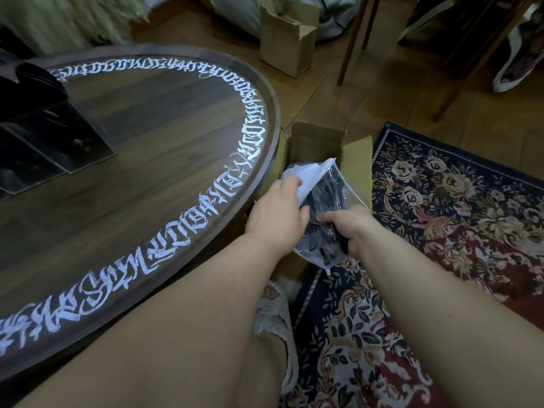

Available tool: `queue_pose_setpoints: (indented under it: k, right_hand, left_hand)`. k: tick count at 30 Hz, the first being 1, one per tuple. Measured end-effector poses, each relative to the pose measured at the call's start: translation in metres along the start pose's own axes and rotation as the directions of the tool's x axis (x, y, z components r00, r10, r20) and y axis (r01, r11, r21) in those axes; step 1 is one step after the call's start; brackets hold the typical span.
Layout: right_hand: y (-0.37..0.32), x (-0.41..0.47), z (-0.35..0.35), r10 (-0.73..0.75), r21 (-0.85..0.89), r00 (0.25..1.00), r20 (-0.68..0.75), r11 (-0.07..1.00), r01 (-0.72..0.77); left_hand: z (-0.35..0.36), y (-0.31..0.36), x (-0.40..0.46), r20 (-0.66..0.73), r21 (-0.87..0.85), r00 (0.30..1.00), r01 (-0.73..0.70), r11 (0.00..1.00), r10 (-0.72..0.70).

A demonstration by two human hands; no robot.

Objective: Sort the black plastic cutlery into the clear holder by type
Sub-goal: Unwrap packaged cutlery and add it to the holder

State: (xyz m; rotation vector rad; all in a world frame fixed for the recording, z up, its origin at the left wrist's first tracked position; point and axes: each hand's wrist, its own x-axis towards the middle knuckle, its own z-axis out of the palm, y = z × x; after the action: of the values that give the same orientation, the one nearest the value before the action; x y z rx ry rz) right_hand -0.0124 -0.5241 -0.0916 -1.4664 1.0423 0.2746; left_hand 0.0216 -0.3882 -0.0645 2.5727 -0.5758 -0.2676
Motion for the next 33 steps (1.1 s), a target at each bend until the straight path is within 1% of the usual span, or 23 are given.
queue_pose_setpoints:
  k: [3, 4, 6, 8, 12, 13, 15, 19, 24, 29, 33]
  right_hand:
    - [0.001, -0.005, -0.005, -0.011, 0.039, 1.0, 0.004, 0.999, 0.011]
    - [0.001, -0.008, -0.007, -0.011, 0.053, 1.0, 0.014, 0.999, 0.011]
    - [0.003, -0.013, -0.012, -0.009, 0.084, 0.999, 0.039, 0.996, 0.005]
    - [0.005, -0.02, -0.017, -0.008, 0.128, 0.998, 0.063, 0.992, 0.0]
    - [0.009, -0.036, -0.023, -0.017, 0.209, 0.996, 0.09, 0.978, -0.002]
    - [0.01, -0.04, -0.025, -0.021, 0.222, 0.996, 0.091, 0.975, 0.001]
    - [0.011, -0.05, -0.029, -0.031, 0.232, 0.995, 0.09, 0.973, 0.01]
    - [0.009, -0.072, -0.037, -0.051, 0.241, 0.992, 0.119, 0.97, 0.021]
    - [-0.004, -0.101, -0.041, -0.084, 0.217, 0.983, 0.164, 0.975, 0.047]
    - [-0.014, -0.126, -0.033, -0.09, 0.174, 0.977, 0.192, 0.983, 0.057]
    - [-0.013, -0.14, -0.028, -0.056, 0.173, 0.976, 0.211, 0.985, 0.019]
  left_hand:
    - [-0.007, 0.009, -0.003, -0.101, 0.003, 0.993, -0.068, 0.998, 0.068]
    - [-0.007, 0.011, -0.004, -0.1, 0.016, 0.992, -0.075, 0.997, 0.077]
    - [-0.005, 0.016, -0.006, -0.022, 0.028, 0.998, -0.05, 0.998, 0.051]
    - [-0.002, 0.02, -0.009, 0.101, 0.018, 0.995, 0.0, 1.0, -0.002]
    - [0.0, 0.026, -0.015, 0.31, -0.073, 0.949, 0.075, 0.995, -0.049]
    - [-0.001, 0.029, -0.018, 0.346, -0.093, 0.937, 0.082, 0.992, -0.045]
    - [-0.005, 0.033, -0.023, 0.375, -0.119, 0.927, 0.081, 0.99, -0.03]
    - [-0.019, 0.039, -0.031, 0.362, -0.174, 0.932, 0.079, 0.982, -0.012]
    - [-0.05, 0.045, -0.046, 0.327, -0.211, 0.944, 0.025, 0.977, 0.046]
    - [-0.079, 0.039, -0.068, 0.252, -0.193, 0.967, 0.004, 0.981, 0.046]
    - [-0.083, 0.035, -0.08, 0.261, -0.175, 0.965, 0.022, 0.984, 0.025]
